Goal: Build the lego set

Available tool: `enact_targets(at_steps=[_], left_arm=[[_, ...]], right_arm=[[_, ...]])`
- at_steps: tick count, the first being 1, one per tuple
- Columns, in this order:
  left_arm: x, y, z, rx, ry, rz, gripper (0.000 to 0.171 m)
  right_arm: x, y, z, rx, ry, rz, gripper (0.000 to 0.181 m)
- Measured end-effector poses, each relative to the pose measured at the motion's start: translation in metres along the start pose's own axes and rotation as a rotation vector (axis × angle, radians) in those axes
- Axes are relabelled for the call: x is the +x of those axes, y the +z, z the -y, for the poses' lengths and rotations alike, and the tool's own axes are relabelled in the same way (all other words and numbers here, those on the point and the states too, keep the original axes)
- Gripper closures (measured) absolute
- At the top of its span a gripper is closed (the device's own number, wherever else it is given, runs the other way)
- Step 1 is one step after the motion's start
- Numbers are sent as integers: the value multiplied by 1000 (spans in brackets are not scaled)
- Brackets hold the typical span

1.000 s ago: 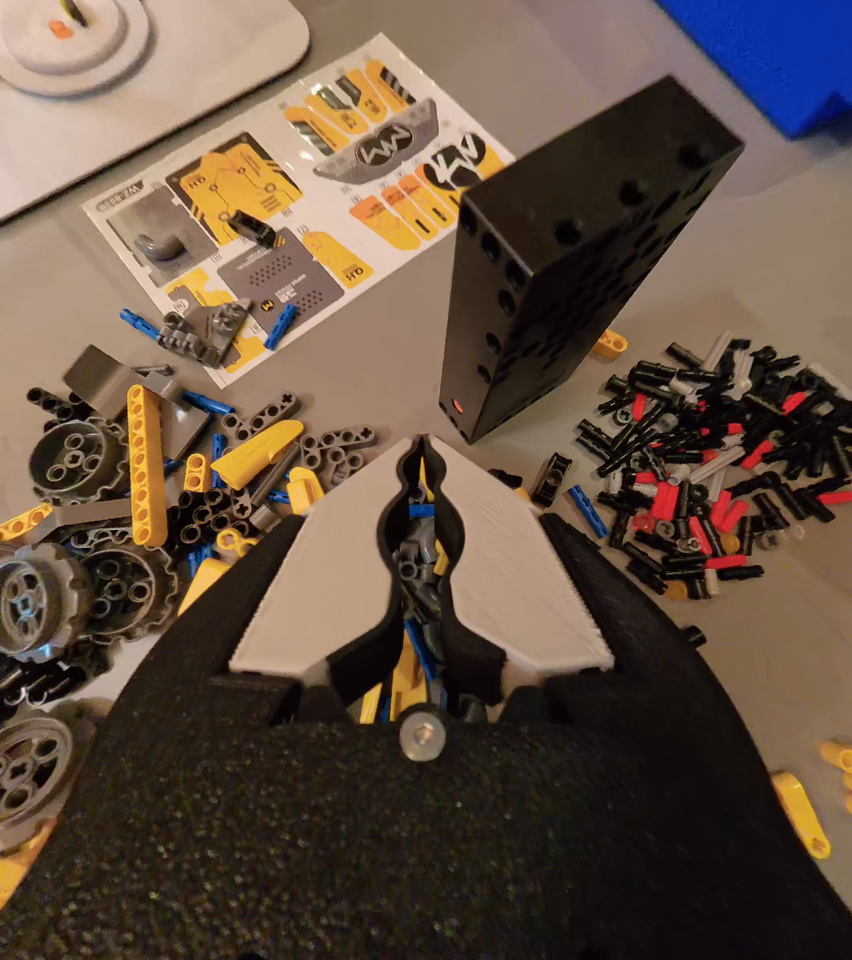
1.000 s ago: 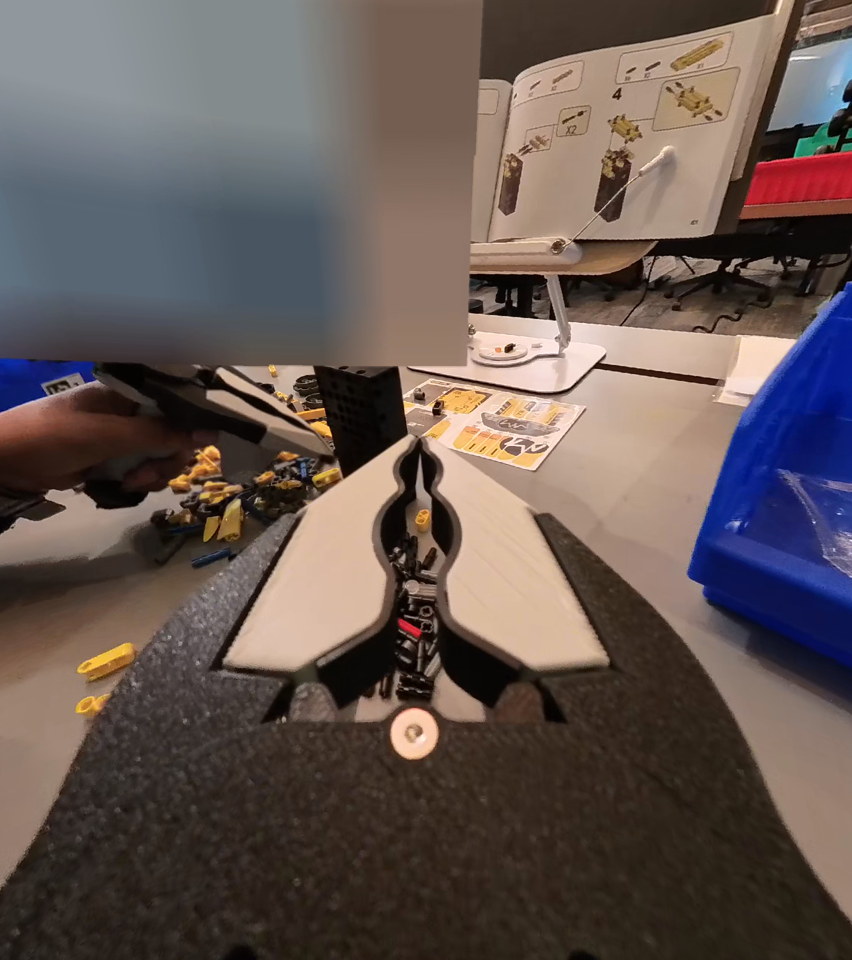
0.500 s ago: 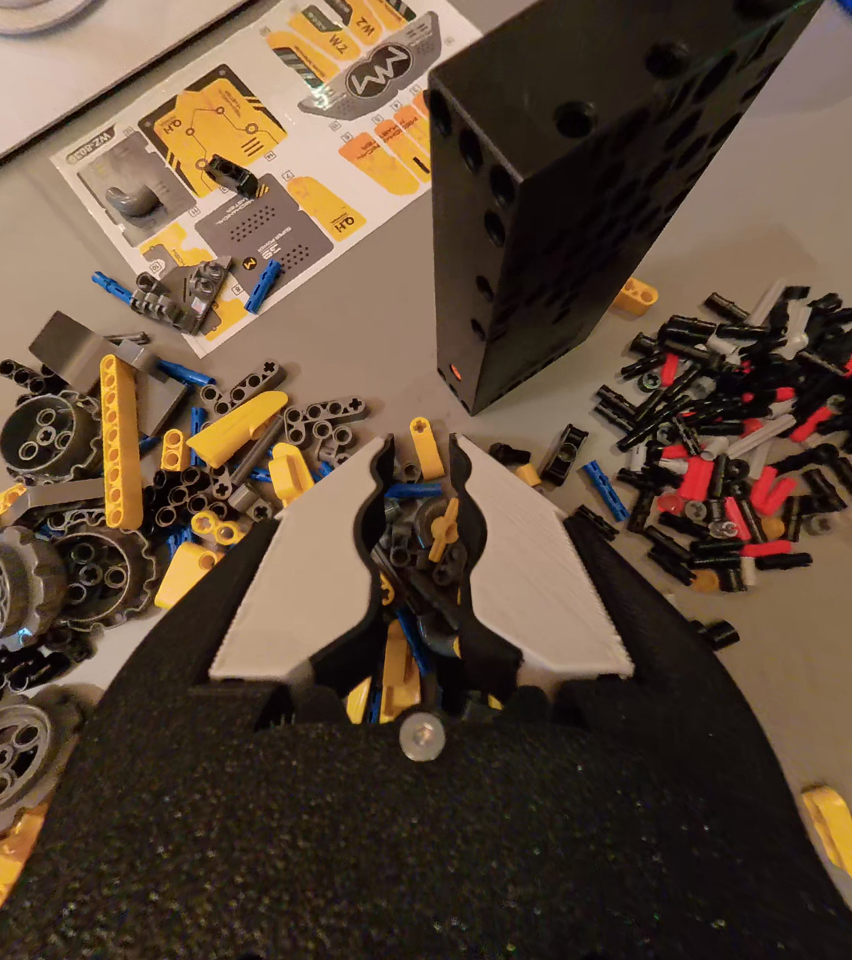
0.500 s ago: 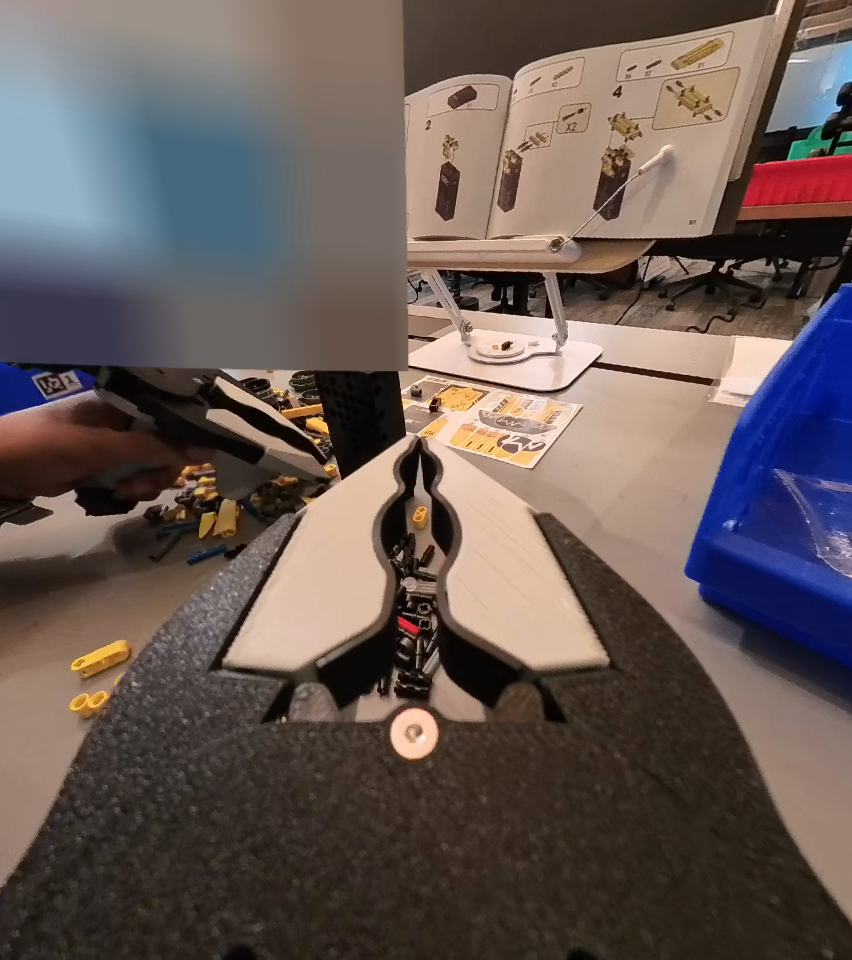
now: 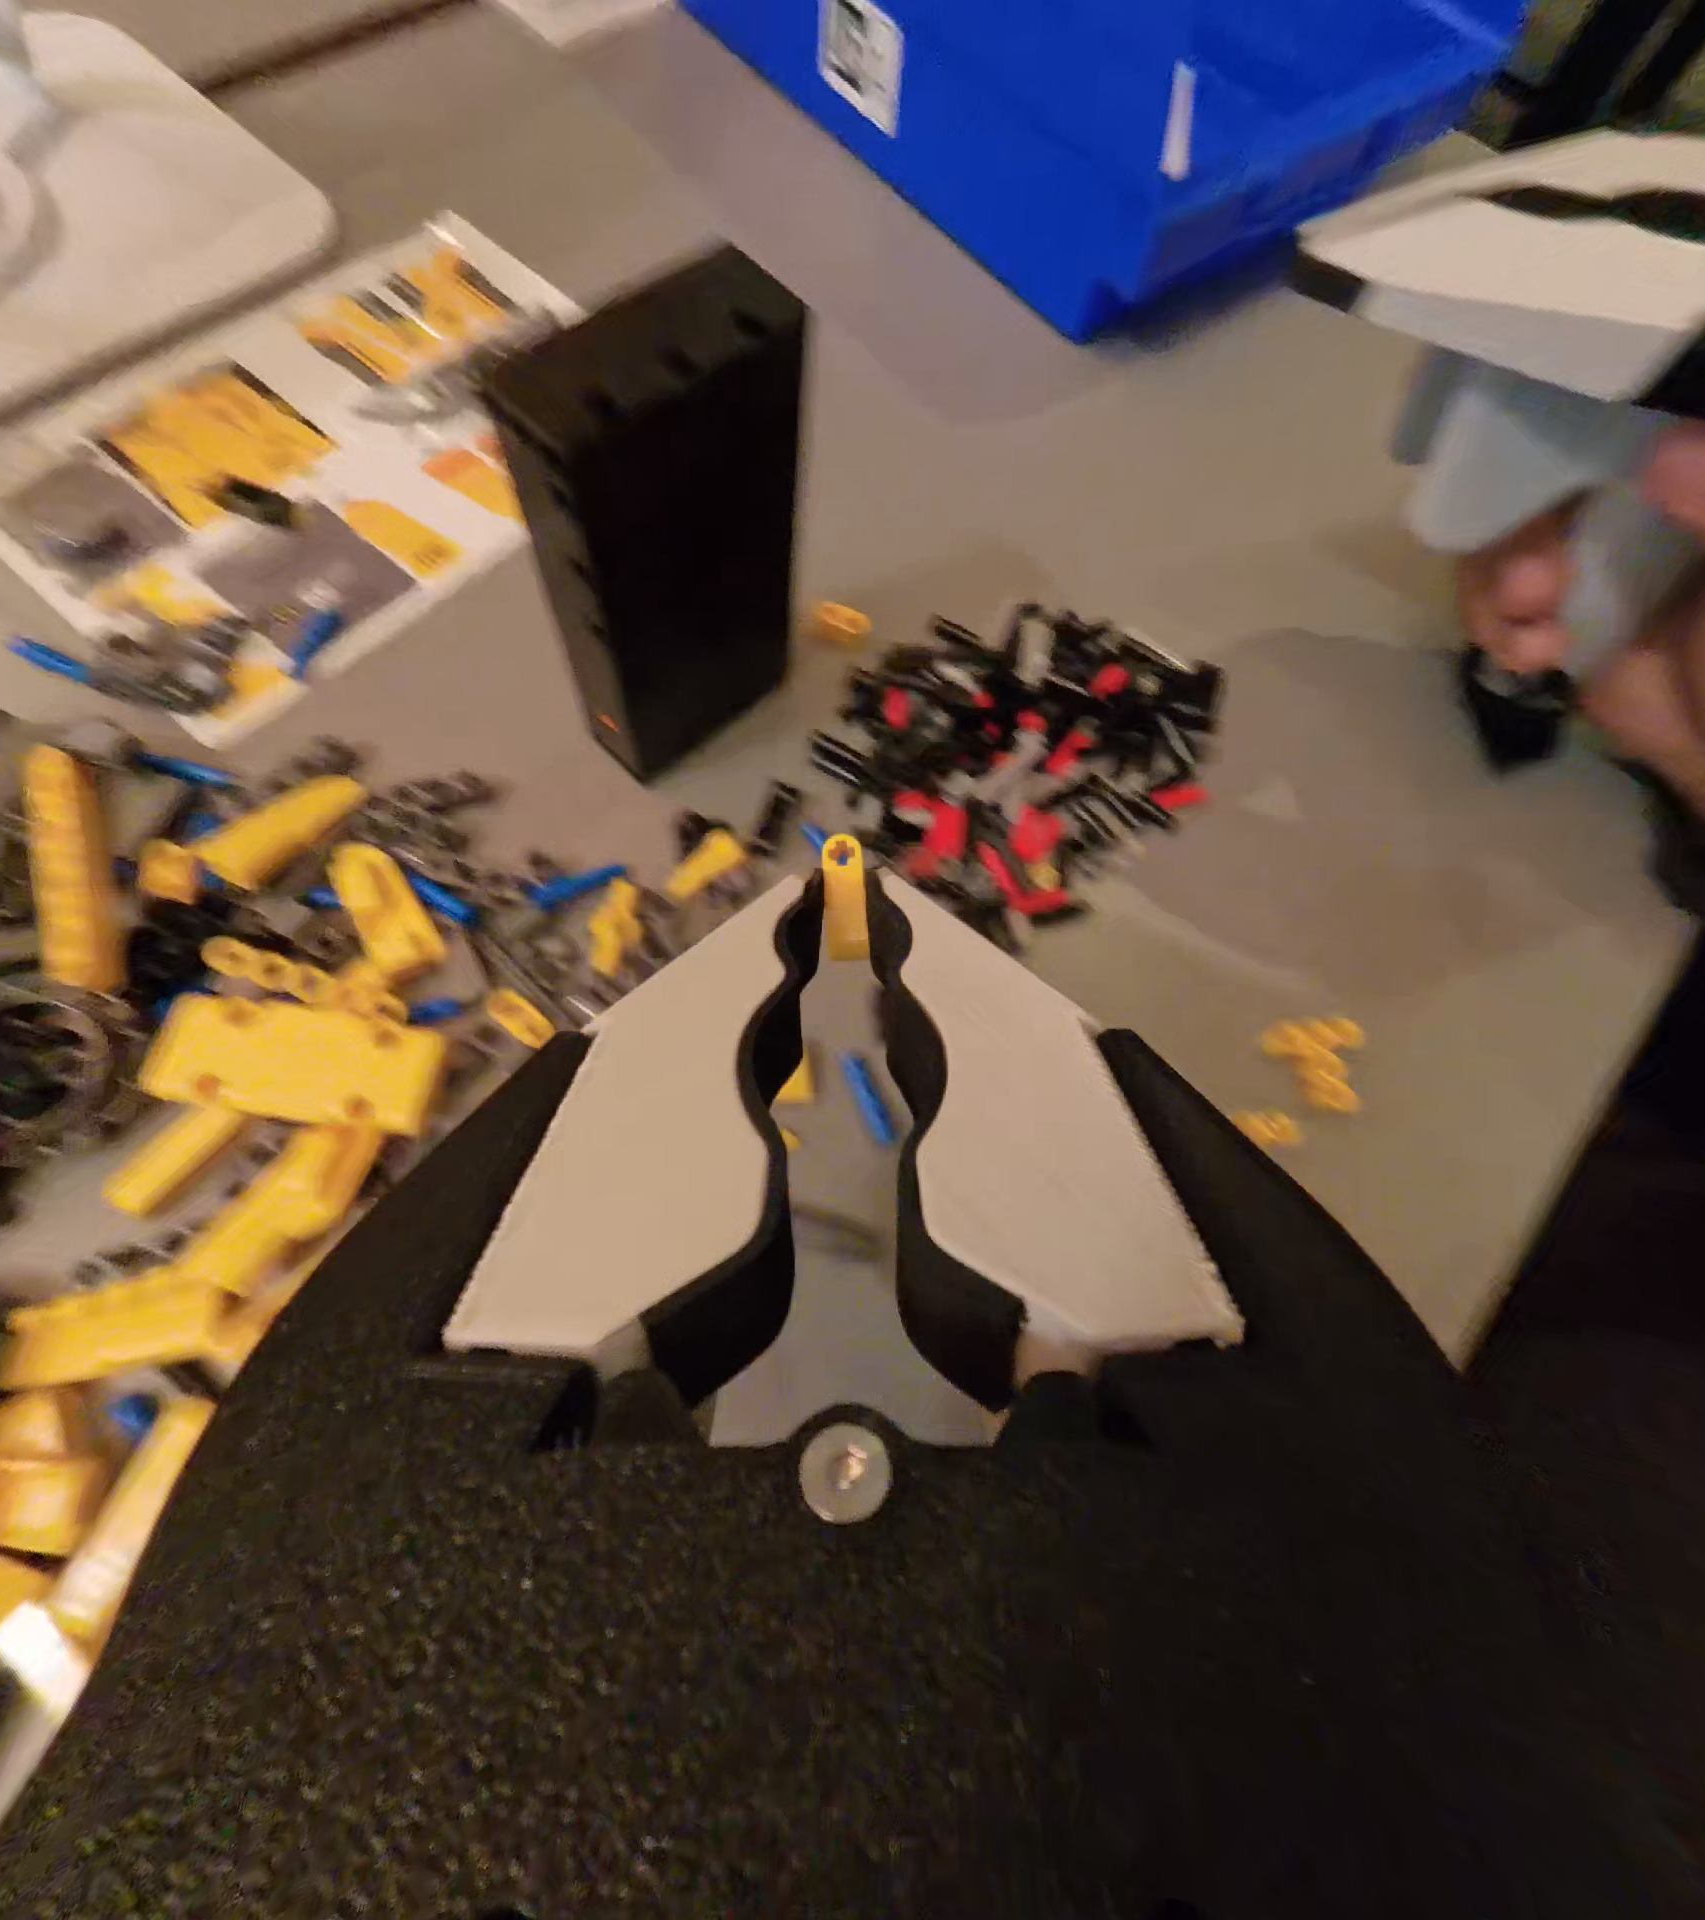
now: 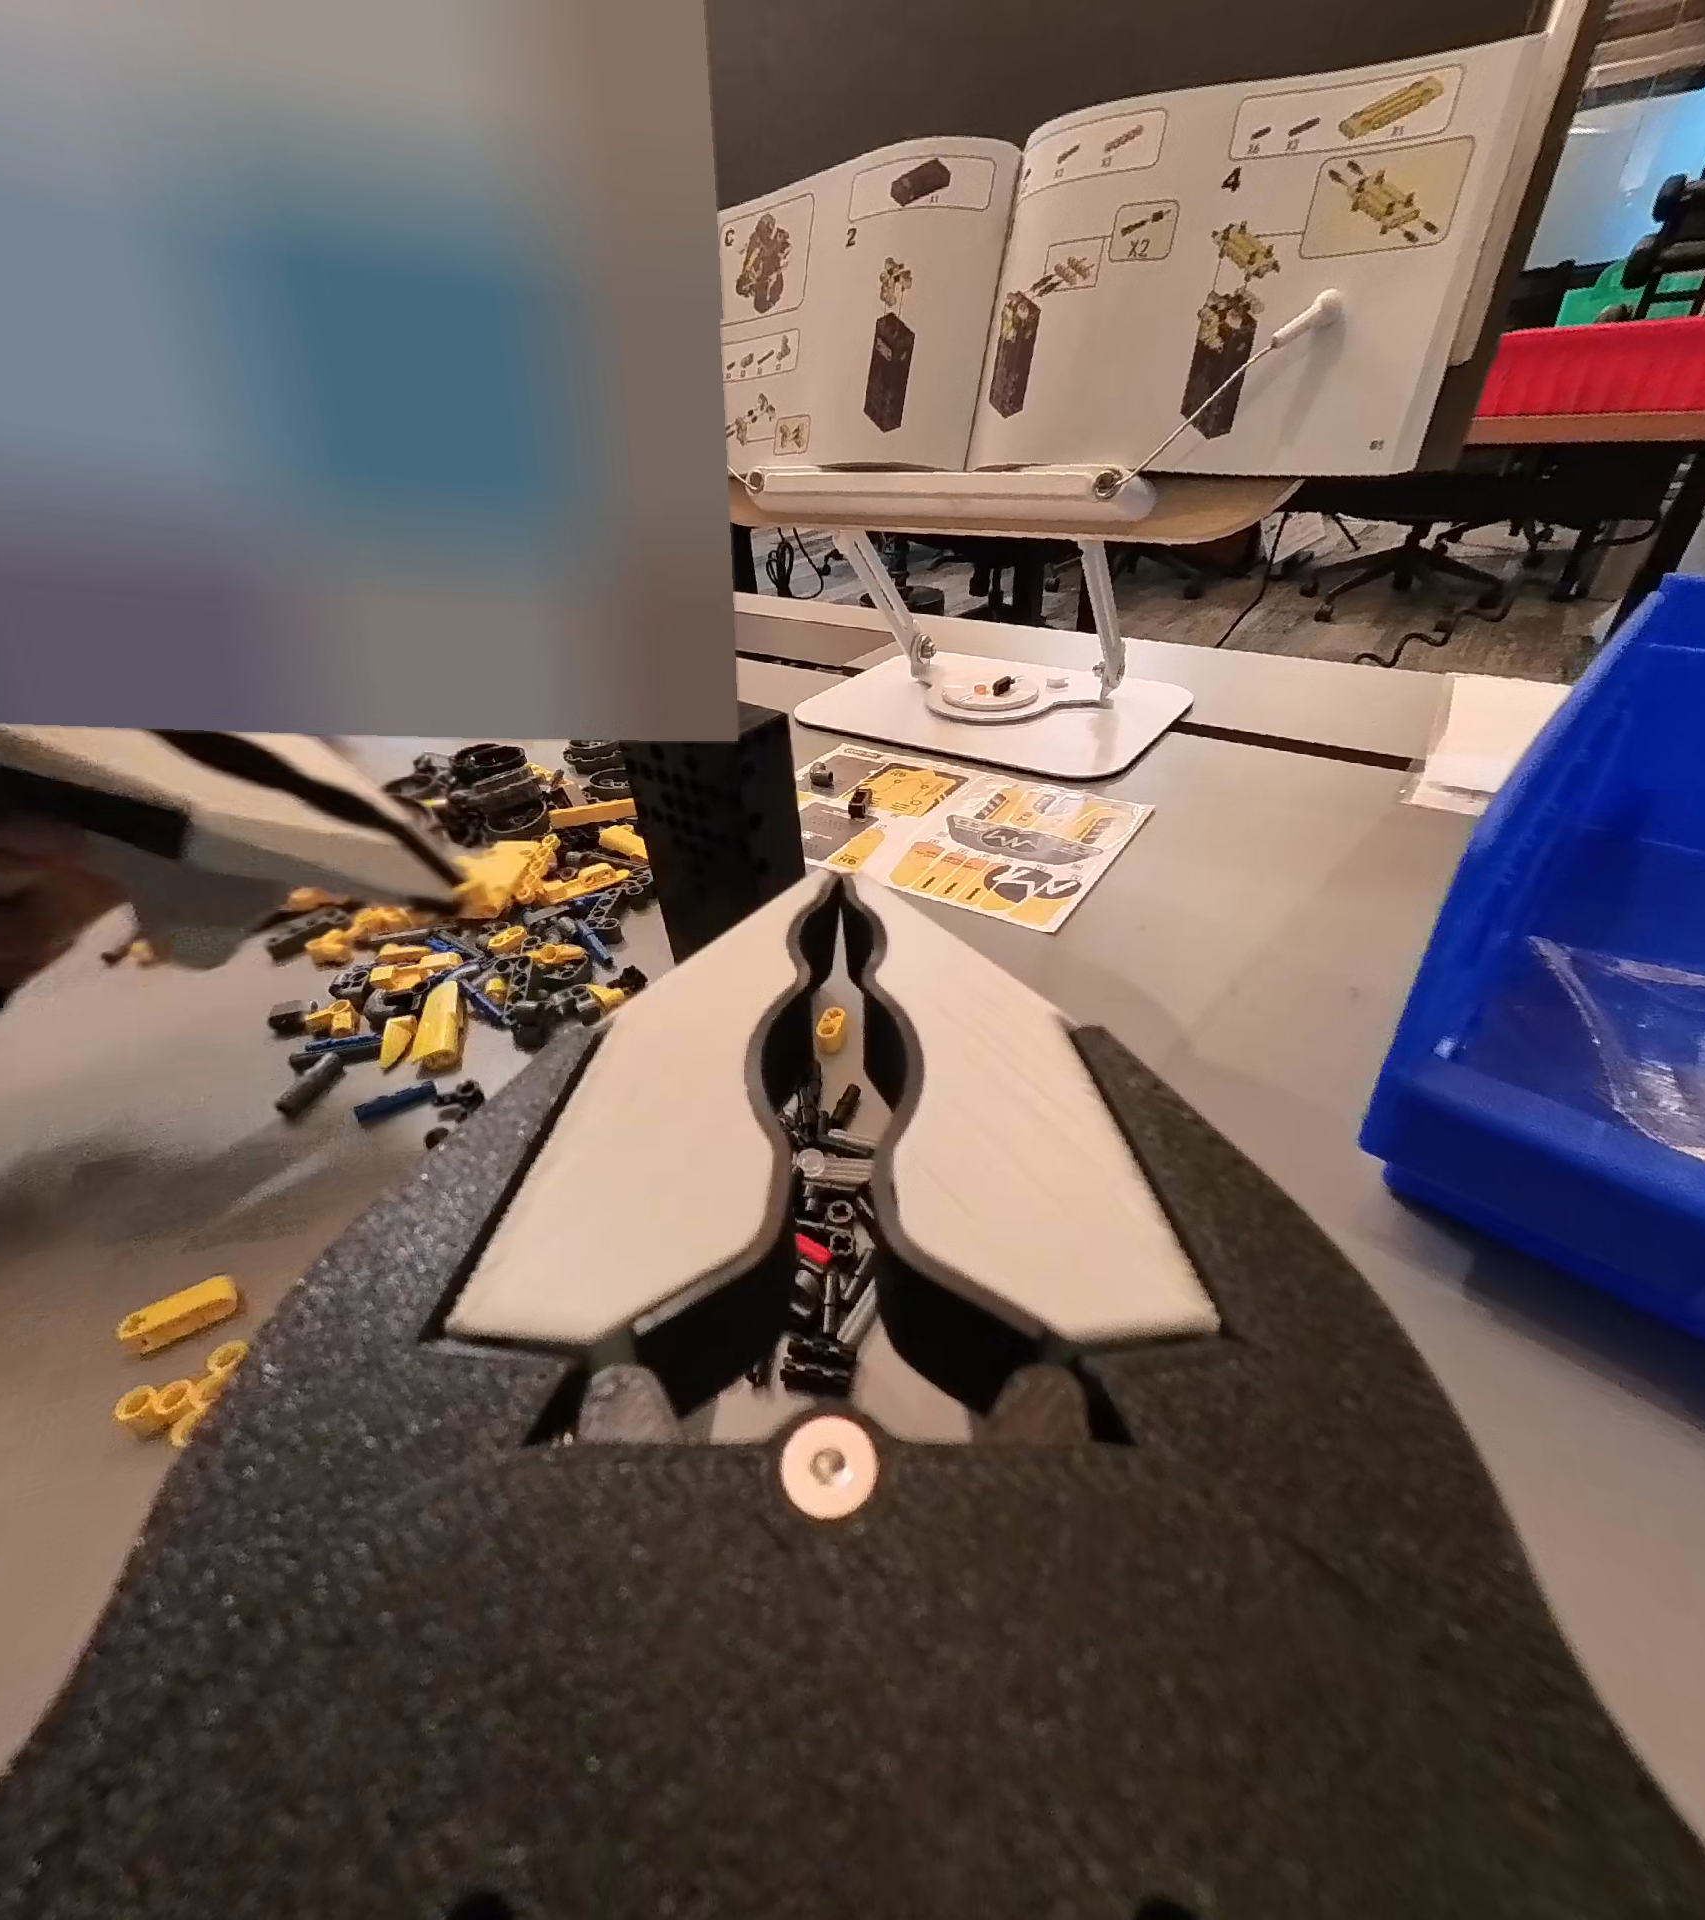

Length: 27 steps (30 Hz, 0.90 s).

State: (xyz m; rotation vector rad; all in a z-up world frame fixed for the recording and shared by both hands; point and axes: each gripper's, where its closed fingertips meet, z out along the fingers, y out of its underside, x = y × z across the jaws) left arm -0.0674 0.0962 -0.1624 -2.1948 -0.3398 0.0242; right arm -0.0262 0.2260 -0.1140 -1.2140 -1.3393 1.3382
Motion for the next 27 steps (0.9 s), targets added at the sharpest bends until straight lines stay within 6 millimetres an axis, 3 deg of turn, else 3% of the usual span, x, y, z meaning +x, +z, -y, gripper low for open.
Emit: enact_targets(at_steps=[6, 12, 16, 18, 19, 27], left_arm=[[53, -19, -61, -129, -60, -49, 164], [56, -17, -88, -181, -6, 43, 164], [58, -15, -90, -171, -1, 45, 161], [57, -18, -87, -153, 8, 37, 135], [54, -21, -83, -133, 6, 46, 133], [-7, -48, -44, 77, -59, 120, 133]], right_arm=[[-3, 2, -4, -19, -33, -6, 181], [-10, 0, 0, 2, -28, 22, 181], [-5, -2, 1, 12, 17, 22, 181], [-5, -2, 0, 8, 36, 32, 181], [-6, -2, -1, 5, 38, 34, 181], [-17, 5, 0, -12, 10, 69, 181]])
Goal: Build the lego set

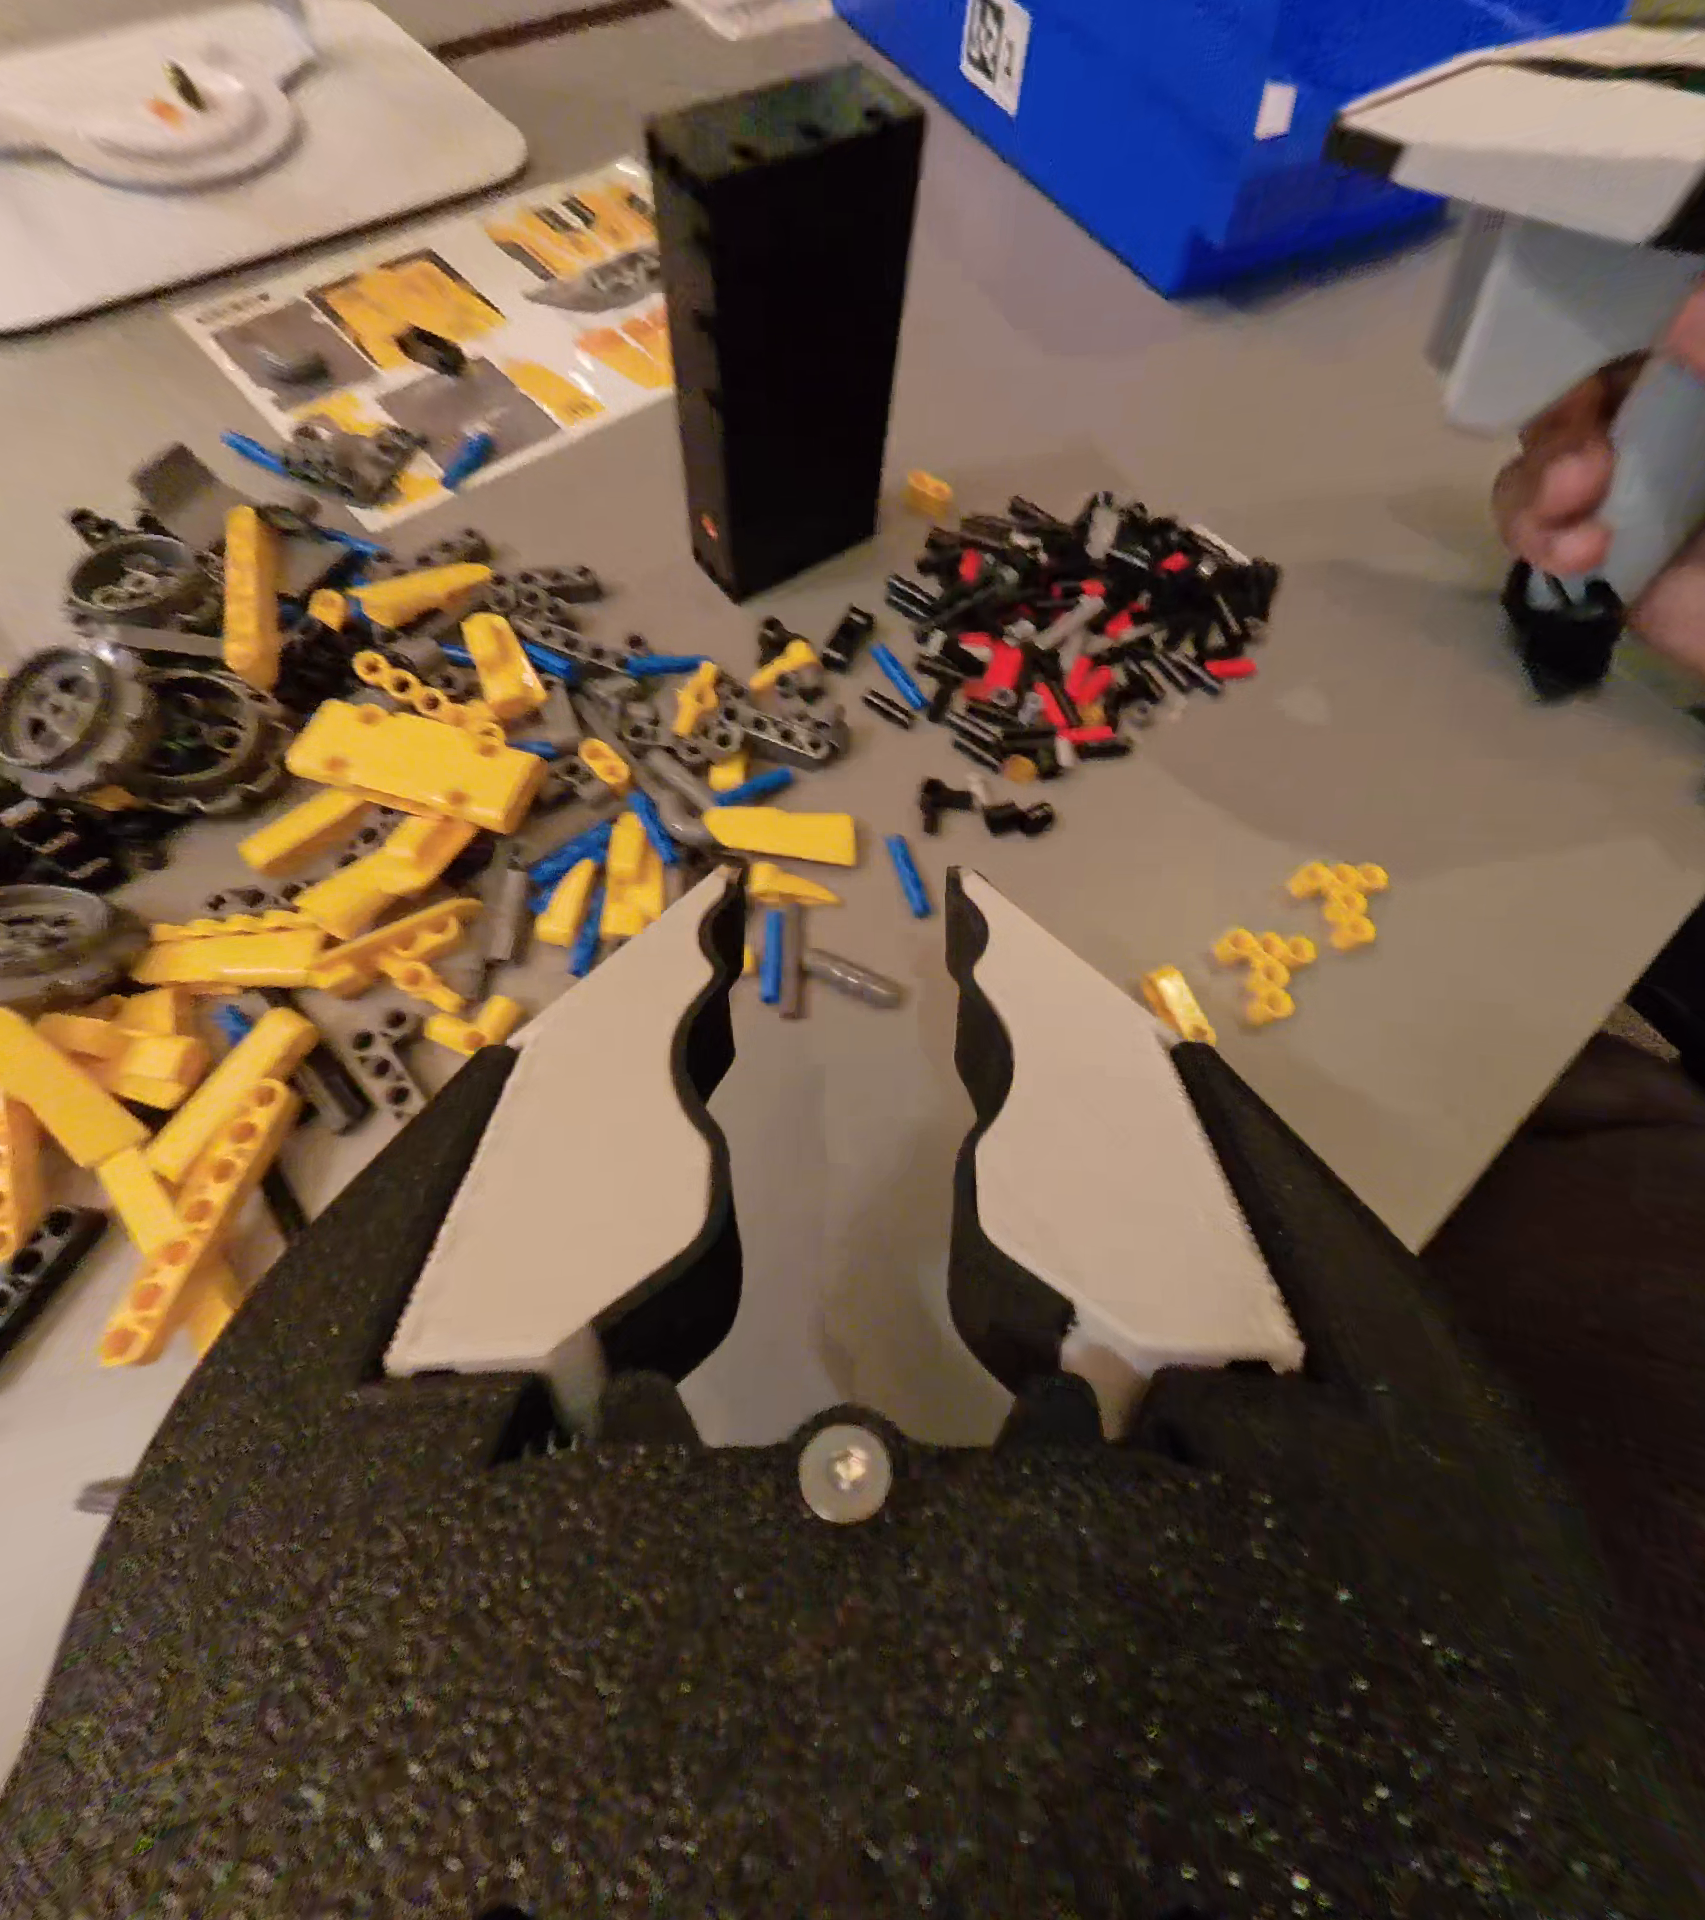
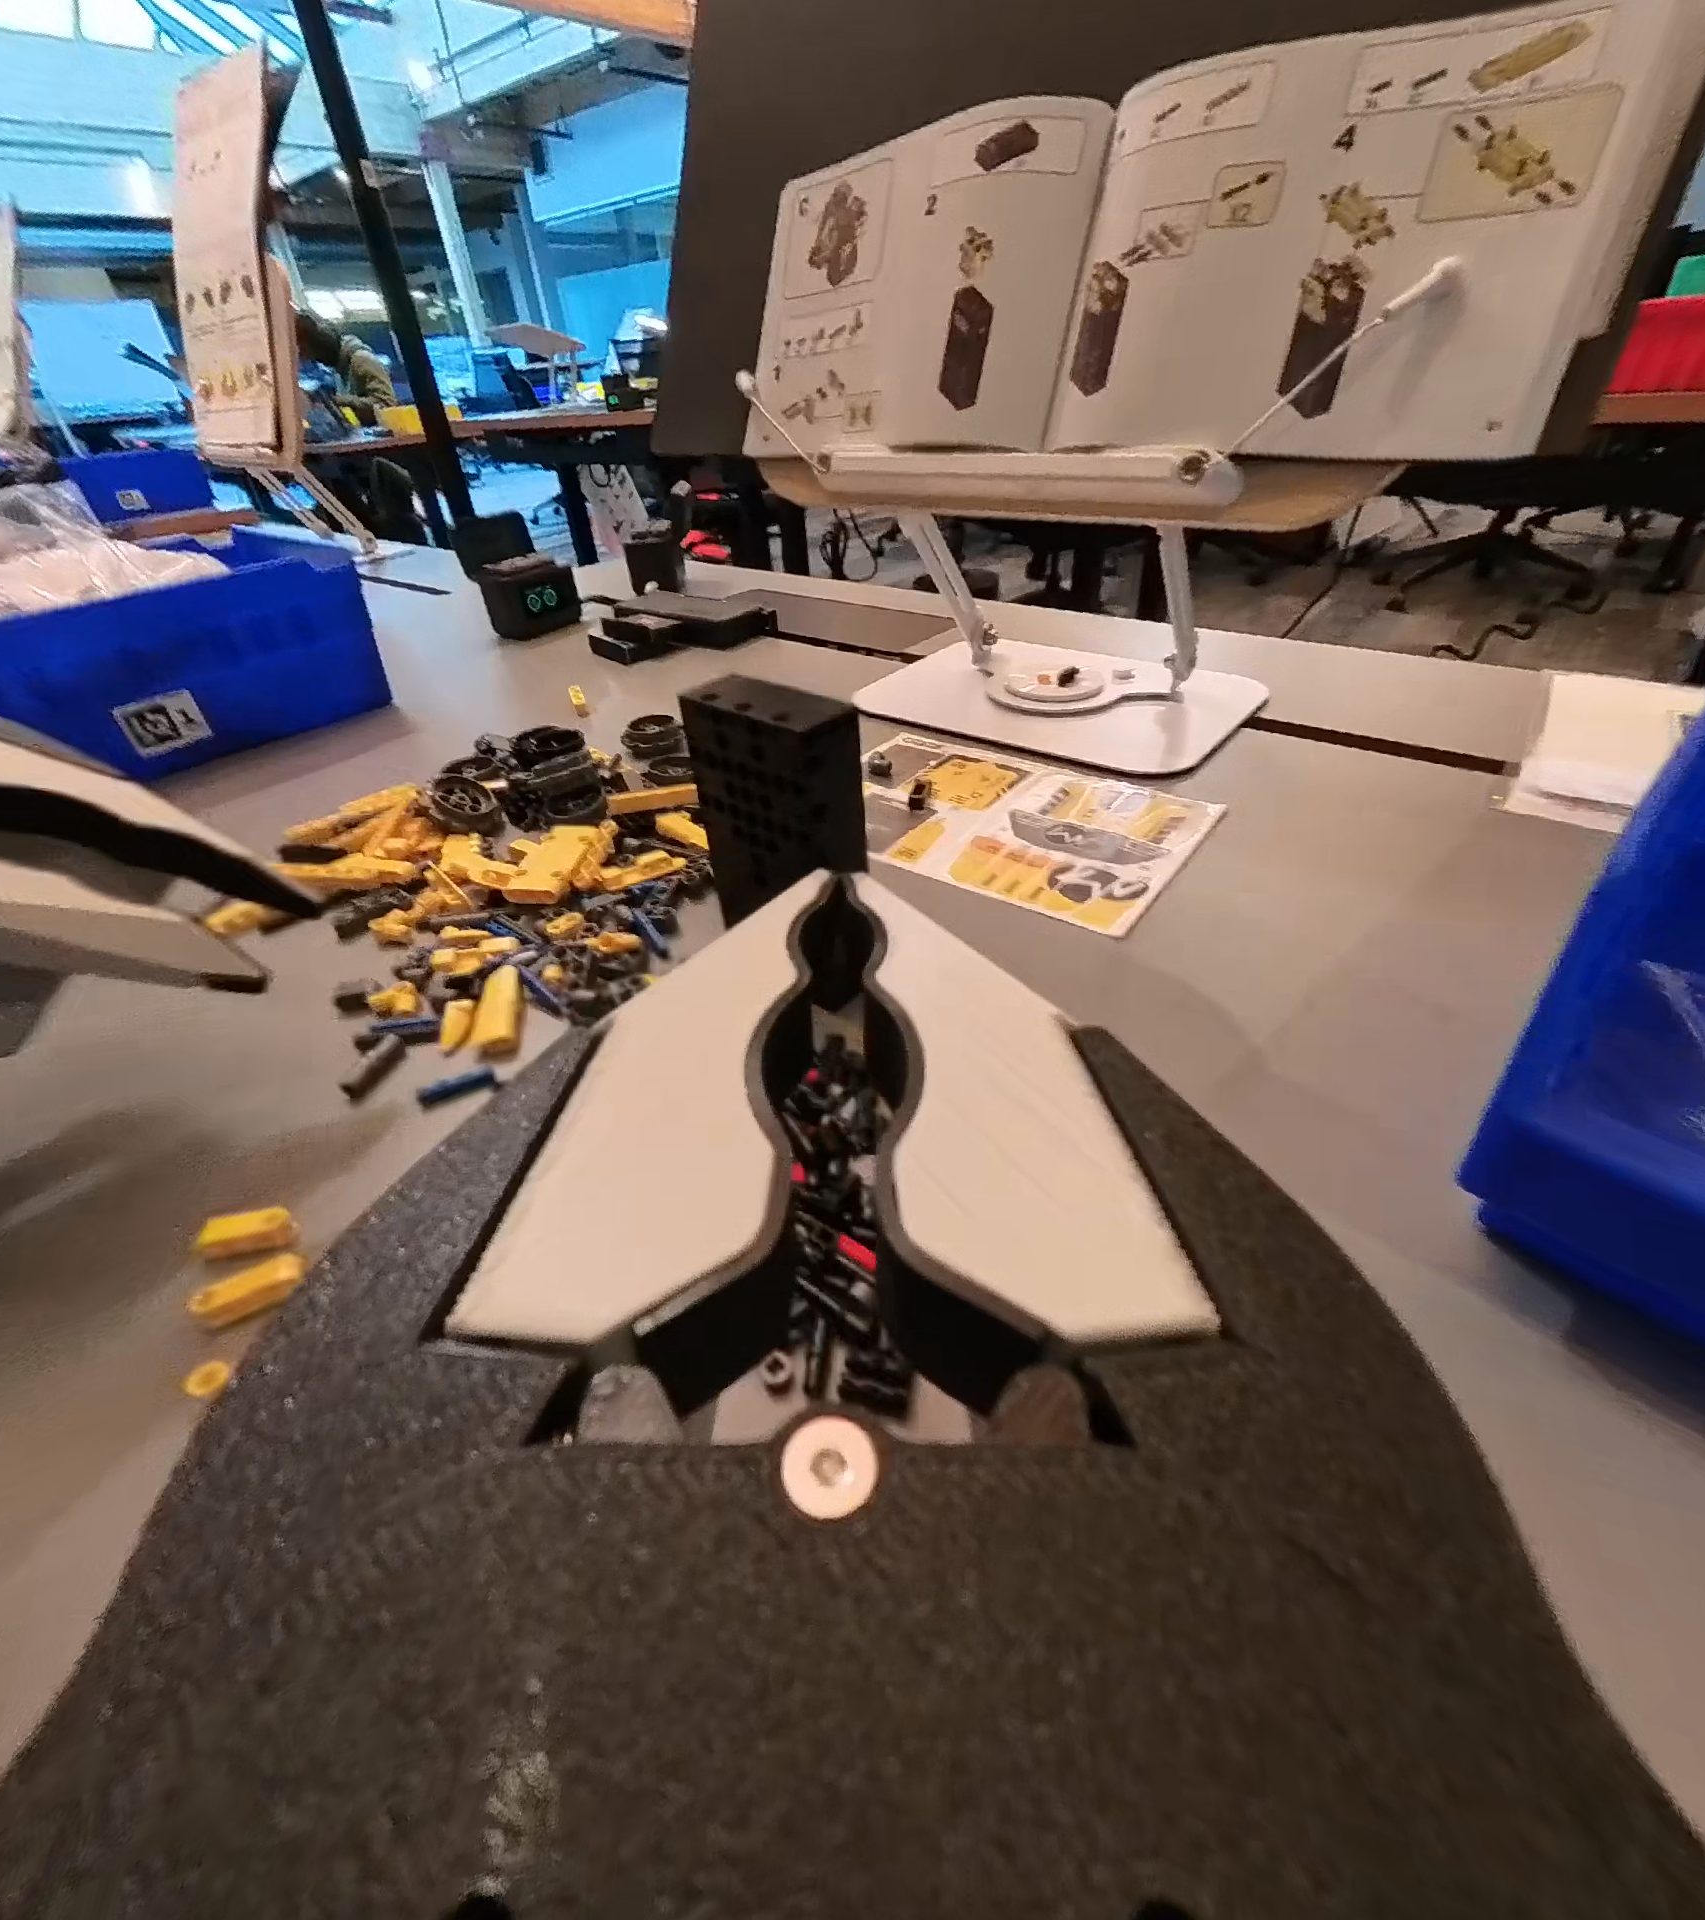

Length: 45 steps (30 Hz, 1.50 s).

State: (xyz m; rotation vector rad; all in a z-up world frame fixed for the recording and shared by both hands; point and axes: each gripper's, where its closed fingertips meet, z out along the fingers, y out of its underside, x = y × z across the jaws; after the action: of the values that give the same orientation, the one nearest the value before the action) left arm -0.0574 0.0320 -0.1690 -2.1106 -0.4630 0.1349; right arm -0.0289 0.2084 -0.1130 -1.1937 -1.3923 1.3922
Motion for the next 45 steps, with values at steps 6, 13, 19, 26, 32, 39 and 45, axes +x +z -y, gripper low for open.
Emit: enact_targets(at_steps=[6, 13, 19, 26, 32, 39, 45], left_arm=[[-24, 16, 37, 89, 80, -50, 133], [-47, 38, 73, 164, 33, -103, 134], [-45, 43, 62, 220, 6, -226, 136], [-18, 17, 79, 383, -72, -431, 145], [-19, 13, 82, 417, -77, -434, 147], [-21, 15, 81, 411, -74, -426, 147], [-22, 15, 81, 411, -68, -424, 147]], right_arm=[[-2, 12, 35, 58, 81, 51, 181], [9, 59, 50, -19, 20, 54, 181], [14, 58, 19, -44, 25, 98, 181], [26, 52, 22, -4, 64, 26, 181], [39, 39, 37, 49, -19, -75, 181], [42, 39, 36, 56, 28, -66, 181], [43, 45, 27, 24, 44, -61, 181]])
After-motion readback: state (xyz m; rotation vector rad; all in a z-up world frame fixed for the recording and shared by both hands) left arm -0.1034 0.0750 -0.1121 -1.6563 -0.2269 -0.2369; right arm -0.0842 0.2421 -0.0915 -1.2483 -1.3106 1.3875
